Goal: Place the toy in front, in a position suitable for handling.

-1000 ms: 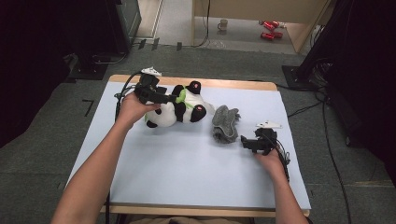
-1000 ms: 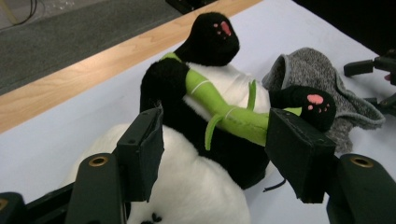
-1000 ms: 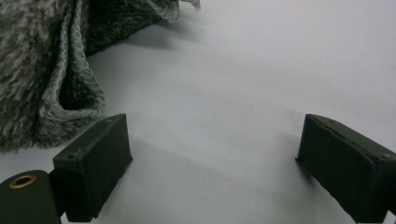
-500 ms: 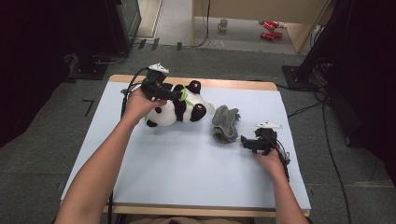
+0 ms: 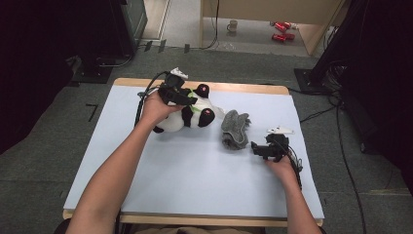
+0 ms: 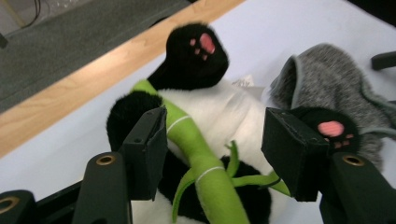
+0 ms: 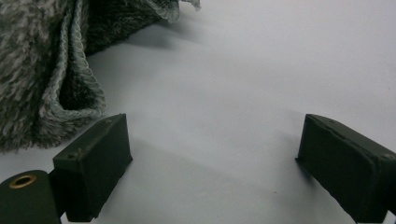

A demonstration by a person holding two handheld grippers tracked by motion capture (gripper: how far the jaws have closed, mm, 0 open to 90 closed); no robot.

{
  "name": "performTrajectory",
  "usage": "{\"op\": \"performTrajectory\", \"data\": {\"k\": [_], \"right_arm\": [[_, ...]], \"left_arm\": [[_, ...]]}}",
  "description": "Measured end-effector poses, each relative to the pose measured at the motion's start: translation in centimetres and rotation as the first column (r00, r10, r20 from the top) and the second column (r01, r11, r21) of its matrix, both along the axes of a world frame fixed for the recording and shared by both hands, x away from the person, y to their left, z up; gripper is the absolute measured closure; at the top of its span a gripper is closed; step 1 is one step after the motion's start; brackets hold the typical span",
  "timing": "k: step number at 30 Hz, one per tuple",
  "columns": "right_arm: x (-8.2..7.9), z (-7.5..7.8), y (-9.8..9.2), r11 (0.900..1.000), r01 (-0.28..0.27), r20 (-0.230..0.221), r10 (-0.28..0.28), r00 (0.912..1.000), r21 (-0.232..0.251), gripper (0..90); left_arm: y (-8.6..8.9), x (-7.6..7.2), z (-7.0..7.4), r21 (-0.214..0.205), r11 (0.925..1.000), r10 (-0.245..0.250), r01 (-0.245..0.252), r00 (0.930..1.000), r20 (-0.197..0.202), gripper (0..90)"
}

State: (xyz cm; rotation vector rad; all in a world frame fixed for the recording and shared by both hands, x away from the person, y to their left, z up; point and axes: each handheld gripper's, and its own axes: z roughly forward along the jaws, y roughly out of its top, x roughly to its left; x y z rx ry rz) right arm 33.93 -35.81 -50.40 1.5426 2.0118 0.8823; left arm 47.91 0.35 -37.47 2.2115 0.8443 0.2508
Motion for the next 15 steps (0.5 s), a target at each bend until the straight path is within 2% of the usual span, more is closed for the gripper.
{"op": "performTrajectory", "data": {"k": [1,3,5,6,7,8,9,12,15], "right_arm": [[0.0,0.0,0.0,1.0000,0.000,0.000,0.000,1.0000,0.000,8.6],[0.0,0.0,0.0,1.0000,0.000,0.000,0.000,1.0000,0.000,8.6],[0.0,0.0,0.0,1.0000,0.000,0.000,0.000,1.0000,0.000,8.6],[0.0,0.0,0.0,1.0000,0.000,0.000,0.000,1.0000,0.000,8.6],[0.0,0.0,0.0,1.0000,0.000,0.000,0.000,1.0000,0.001,8.6],[0.0,0.0,0.0,1.0000,0.000,0.000,0.000,1.0000,0.000,8.6],[0.0,0.0,0.0,1.0000,0.000,0.000,0.000,1.0000,0.000,8.6],[0.0,0.0,0.0,1.0000,0.000,0.000,0.000,1.0000,0.000,8.6],[0.0,0.0,0.0,1.0000,0.000,0.002,0.000,1.0000,0.001,8.6]], "left_arm": [[0.0,0.2,-1.0,0.016,0.9997,0.019,-0.019,0.9998,-0.008,42.3],[0.1,0.2,-1.9,0.028,0.9991,0.030,-0.030,0.9995,-0.005,41.9],[0.6,0.2,-2.4,-0.019,0.9984,0.052,-0.053,0.9985,-0.018,41.3],[0.6,0.2,-2.4,-0.019,0.9984,0.052,-0.053,0.9985,-0.018,41.3],[1.0,0.3,-2.7,-0.051,0.9960,0.073,-0.074,0.9972,-0.017,41.4],[1.0,0.3,-2.7,-0.051,0.9960,0.073,-0.074,0.9972,-0.017,42.3],[1.2,0.2,-3.1,-0.070,0.9946,0.074,-0.076,0.9968,-0.030,45.6],[1.3,-0.1,-3.2,-0.053,0.9960,0.070,-0.071,0.9971,-0.029,59.9],[1.6,-0.2,-3.1,-0.065,0.9947,0.076,-0.079,0.9959,-0.049,70.6]]}}
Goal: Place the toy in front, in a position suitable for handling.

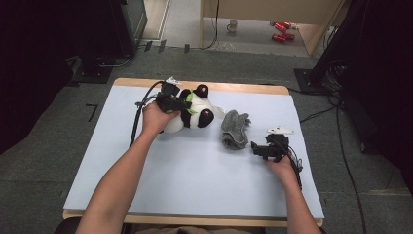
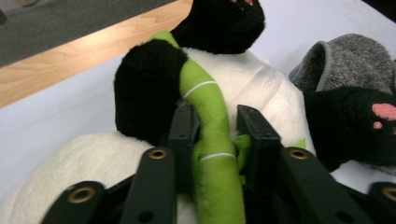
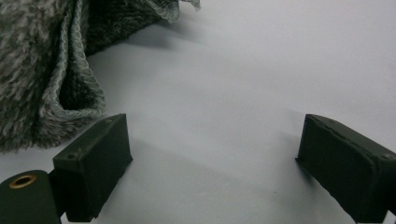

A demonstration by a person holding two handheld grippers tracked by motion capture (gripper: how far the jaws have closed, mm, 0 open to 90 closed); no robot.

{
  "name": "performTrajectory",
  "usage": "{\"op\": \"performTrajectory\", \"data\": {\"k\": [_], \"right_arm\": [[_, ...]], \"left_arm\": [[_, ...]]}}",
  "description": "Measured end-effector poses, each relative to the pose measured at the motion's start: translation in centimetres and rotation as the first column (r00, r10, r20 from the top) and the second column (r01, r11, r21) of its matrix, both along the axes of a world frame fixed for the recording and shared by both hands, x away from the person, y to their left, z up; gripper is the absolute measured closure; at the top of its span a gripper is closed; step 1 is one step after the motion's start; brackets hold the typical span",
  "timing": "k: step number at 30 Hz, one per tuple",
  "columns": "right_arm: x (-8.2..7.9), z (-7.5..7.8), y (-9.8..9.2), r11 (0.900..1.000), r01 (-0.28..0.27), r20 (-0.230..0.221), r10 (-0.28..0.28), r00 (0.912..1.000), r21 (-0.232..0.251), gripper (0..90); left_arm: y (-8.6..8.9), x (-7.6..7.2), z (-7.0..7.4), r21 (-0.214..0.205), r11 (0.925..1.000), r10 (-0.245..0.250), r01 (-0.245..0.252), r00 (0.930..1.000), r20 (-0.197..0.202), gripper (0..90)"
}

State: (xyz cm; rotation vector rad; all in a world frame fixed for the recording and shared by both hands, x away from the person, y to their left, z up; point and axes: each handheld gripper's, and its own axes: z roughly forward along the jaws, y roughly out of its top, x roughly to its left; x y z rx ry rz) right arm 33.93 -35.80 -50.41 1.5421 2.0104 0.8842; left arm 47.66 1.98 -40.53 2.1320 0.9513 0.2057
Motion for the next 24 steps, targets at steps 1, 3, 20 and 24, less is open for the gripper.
{"op": "performTrajectory", "data": {"k": [1,3,20,24], "right_arm": [[0.0,0.0,0.0,1.0000,0.000,0.000,0.000,1.0000,0.000,8.6],[0.0,0.0,0.0,1.0000,0.000,0.000,0.000,1.0000,0.000,8.6],[0.0,0.0,0.0,1.0000,0.000,0.000,0.000,1.0000,0.000,8.6],[0.0,0.0,0.0,1.0000,0.000,-0.001,0.000,1.0000,0.000,8.6]], "left_arm": [[0.1,0.0,0.1,-0.004,1.0000,0.000,0.000,1.0000,-0.007,72.6],[0.1,-0.2,0.5,-0.004,1.0000,0.006,-0.006,0.9999,-0.013,75.4],[1.6,-4.1,4.8,-0.026,0.9996,0.009,-0.008,0.9996,0.027,78.0],[2.1,-5.3,5.6,-0.034,0.9994,0.009,-0.008,0.9997,0.021,78.0]]}}
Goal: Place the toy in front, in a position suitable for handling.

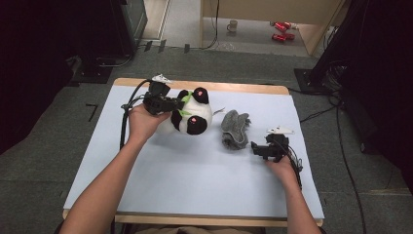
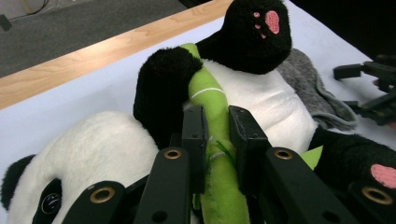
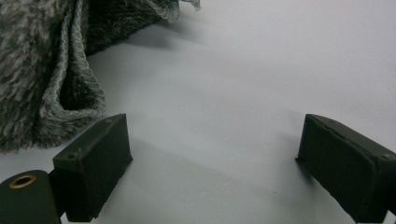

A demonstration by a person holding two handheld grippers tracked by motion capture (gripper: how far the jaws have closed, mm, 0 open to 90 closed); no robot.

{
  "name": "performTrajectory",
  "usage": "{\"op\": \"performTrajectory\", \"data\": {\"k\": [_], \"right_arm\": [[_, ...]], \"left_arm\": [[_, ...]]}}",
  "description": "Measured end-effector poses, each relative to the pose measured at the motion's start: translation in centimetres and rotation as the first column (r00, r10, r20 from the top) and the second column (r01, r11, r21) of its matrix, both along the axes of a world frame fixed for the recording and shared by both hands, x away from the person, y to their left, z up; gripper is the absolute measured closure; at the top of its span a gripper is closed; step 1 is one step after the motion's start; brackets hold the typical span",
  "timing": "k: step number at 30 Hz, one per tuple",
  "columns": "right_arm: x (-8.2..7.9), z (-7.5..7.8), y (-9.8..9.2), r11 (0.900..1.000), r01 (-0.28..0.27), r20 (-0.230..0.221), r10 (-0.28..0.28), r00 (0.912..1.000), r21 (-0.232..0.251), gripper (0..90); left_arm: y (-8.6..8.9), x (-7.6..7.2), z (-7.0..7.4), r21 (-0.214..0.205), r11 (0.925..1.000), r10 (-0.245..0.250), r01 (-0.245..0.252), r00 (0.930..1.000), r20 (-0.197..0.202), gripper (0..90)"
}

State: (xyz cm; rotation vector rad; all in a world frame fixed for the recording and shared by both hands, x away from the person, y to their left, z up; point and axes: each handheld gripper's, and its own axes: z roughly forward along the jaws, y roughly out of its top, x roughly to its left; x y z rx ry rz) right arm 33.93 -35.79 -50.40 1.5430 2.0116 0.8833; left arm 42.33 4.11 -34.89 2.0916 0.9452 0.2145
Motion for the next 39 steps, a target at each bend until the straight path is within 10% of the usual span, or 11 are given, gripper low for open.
{"op": "performTrajectory", "data": {"k": [8,19,39], "right_arm": [[0.0,0.0,0.0,1.0000,0.000,0.000,0.000,1.0000,0.000,8.6],[0.0,0.0,0.0,1.0000,0.000,0.002,0.000,1.0000,0.000,8.6],[0.1,0.0,0.0,1.0000,0.001,0.002,-0.001,1.0000,-0.006,8.5]], "left_arm": [[1.1,-3.1,0.2,0.001,1.0000,0.004,-0.004,0.9999,-0.015,77.9],[-0.2,-6.7,-3.3,-0.013,0.9999,-0.006,0.006,0.9993,-0.037,77.8],[-0.5,-6.7,-5.4,-0.098,0.9941,-0.048,0.045,0.9983,-0.033,71.5]]}}
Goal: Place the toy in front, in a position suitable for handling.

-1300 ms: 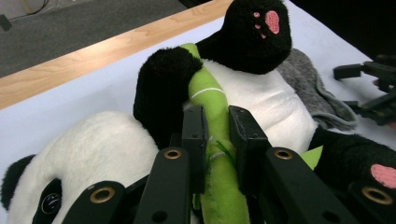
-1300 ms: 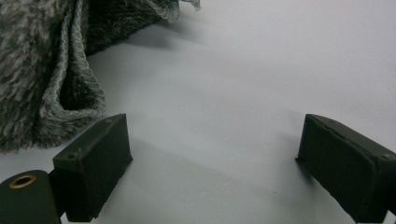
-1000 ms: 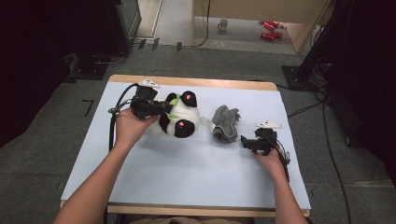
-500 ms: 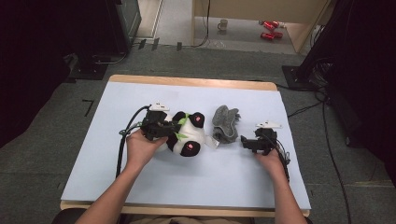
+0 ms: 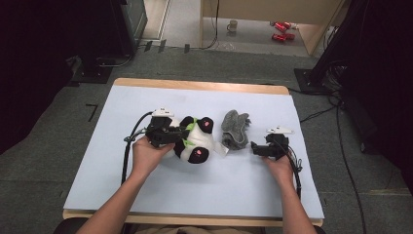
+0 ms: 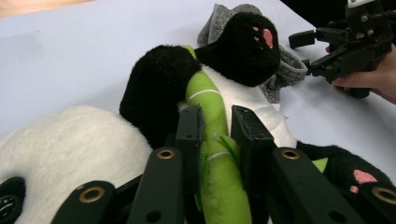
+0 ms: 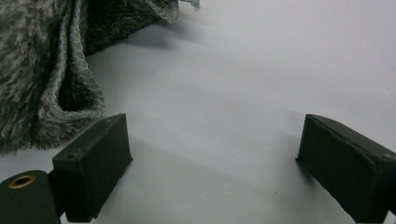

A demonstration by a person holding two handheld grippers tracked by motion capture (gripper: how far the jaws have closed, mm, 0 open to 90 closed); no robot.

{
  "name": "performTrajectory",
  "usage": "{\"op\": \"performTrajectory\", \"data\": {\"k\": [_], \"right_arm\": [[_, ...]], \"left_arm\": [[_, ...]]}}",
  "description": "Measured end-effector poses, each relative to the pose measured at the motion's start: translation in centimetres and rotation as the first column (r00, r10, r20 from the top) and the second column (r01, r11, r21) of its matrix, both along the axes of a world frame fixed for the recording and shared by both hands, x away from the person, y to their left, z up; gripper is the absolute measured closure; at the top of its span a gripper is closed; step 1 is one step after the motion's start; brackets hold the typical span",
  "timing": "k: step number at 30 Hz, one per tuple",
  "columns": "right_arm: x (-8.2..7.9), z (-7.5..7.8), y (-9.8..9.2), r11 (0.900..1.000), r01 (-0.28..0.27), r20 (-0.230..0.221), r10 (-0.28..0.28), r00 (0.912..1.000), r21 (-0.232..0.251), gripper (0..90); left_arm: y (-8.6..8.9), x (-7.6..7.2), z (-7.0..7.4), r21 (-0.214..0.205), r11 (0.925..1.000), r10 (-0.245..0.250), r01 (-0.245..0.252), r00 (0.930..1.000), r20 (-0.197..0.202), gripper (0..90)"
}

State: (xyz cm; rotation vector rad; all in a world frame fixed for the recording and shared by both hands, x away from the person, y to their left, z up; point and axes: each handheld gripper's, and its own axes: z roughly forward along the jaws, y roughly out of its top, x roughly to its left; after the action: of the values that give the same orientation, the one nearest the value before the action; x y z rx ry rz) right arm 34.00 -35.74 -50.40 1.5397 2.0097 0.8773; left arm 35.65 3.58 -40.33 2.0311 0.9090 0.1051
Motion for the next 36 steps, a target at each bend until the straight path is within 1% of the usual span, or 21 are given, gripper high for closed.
{"op": "performTrajectory", "data": {"k": [1,4,7,10,12,13,14,15,17,18,19,20,21,24,26,28,29,33,36], "right_arm": [[0.0,0.0,0.0,1.0000,0.005,-0.002,-0.005,1.0000,0.003,8.6],[0.0,0.1,0.0,1.0000,0.007,-0.008,-0.006,1.0000,0.002,9.8],[0.1,0.5,-0.1,0.9998,0.018,-0.027,-0.018,0.9995,0.005,14.4],[0.2,0.9,-0.3,0.9986,0.033,-0.050,-0.031,0.9983,0.041,16.1],[0.2,1.4,-0.3,0.9979,0.032,-0.045,-0.029,0.9986,0.057,16.8],[0.2,1.7,-0.3,0.9975,0.030,-0.033,-0.028,0.9990,0.064,17.7],[0.2,1.7,-0.3,0.9975,0.030,-0.033,-0.028,0.9990,0.064,17.7],[0.1,2.3,-0.3,0.9956,0.035,-0.013,-0.034,0.9993,0.087,19.6],[0.1,3.2,-0.1,0.9947,0.034,-0.008,-0.033,0.9994,0.098,19.6],[0.1,3.5,0.1,0.9953,0.030,0.001,-0.030,0.9995,0.092,20.0],[0.1,3.8,0.3,0.9955,0.026,0.007,-0.027,0.9996,0.091,20.4],[0.1,4.0,0.5,0.9956,0.024,0.013,-0.025,0.9996,0.090,20.6],[0.2,4.3,0.7,0.9952,0.016,0.018,-0.018,0.9997,0.097,20.6],[0.4,5.0,1.6,0.9947,-0.005,0.023,0.003,0.9997,0.103,21.0],[0.5,5.5,2.3,0.9943,-0.017,0.031,0.014,0.9994,0.105,21.1],[0.7,5.9,2.9,0.9940,-0.028,0.037,0.024,0.9990,0.106,21.1],[0.8,6.0,3.2,0.9940,-0.036,0.041,0.032,0.9987,0.103,21.1],[1.1,6.2,4.1,0.9934,-0.054,0.031,0.051,0.9982,0.102,21.1],[1.4,6.2,5.0,0.9930,-0.064,0.030,0.061,0.9977,0.099,20.2]], "left_arm": [[0.0,0.0,0.0,-0.007,0.9999,-0.010,0.010,0.9999,-0.007,69.9],[0.1,0.1,0.1,-0.031,0.9993,-0.022,0.022,0.9997,-0.006,62.7],[0.3,0.1,0.2,-0.056,0.9979,-0.032,0.032,0.9995,-0.002,55.5],[0.3,0.1,0.5,-0.062,0.9970,-0.046,0.047,0.9989,0.009,50.2],[0.4,0.1,0.8,-0.071,0.9961,-0.052,0.053,0.9986,0.012,47.8],[0.5,0.0,0.9,-0.072,0.9957,-0.057,0.058,0.9982,0.016,46.6],[0.5,0.0,0.9,-0.072,0.9957,-0.057,0.058,0.9982,0.016,45.6],[0.8,0.0,1.3,-0.081,0.9948,-0.060,0.062,0.9979,0.025,44.8],[1.1,0.0,1.8,-0.099,0.9930,-0.060,0.063,0.9977,0.032,43.4],[1.1,0.0,1.8,-0.099,0.9930,-0.060,0.063,0.9977,0.032,42.5],[1.5,0.0,2.1,-0.100,0.9926,-0.066,0.069,0.9972,0.037,41.9],[1.8,0.0,2.3,-0.091,0.9932,-0.069,0.073,0.9965,0.048,41.6],[2.0,-0.1,2.5,-0.083,0.9939,-0.069,0.073,0.9961,0.055,41.0],[2.9,-0.2,2.8,-0.078,0.9940,-0.071,0.077,0.9947,0.074,40.5],[3.6,-0.1,2.9,-0.078,0.9943,-0.067,0.073,0.9948,0.077,40.4],[3.9,-0.1,3.0,-0.081,0.9943,-0.063,0.069,0.9949,0.078,40.3],[4.6,0.0,3.0,-0.085,0.9946,-0.052,0.059,0.9958,0.075,40.2],[6.0,0.0,2.9,-0.094,0.9944,-0.041,0.048,0.9961,0.079,40.1],[6.8,-0.2,2.9,-0.090,0.9948,-0.038,0.046,0.9955,0.087,39.3]]}}
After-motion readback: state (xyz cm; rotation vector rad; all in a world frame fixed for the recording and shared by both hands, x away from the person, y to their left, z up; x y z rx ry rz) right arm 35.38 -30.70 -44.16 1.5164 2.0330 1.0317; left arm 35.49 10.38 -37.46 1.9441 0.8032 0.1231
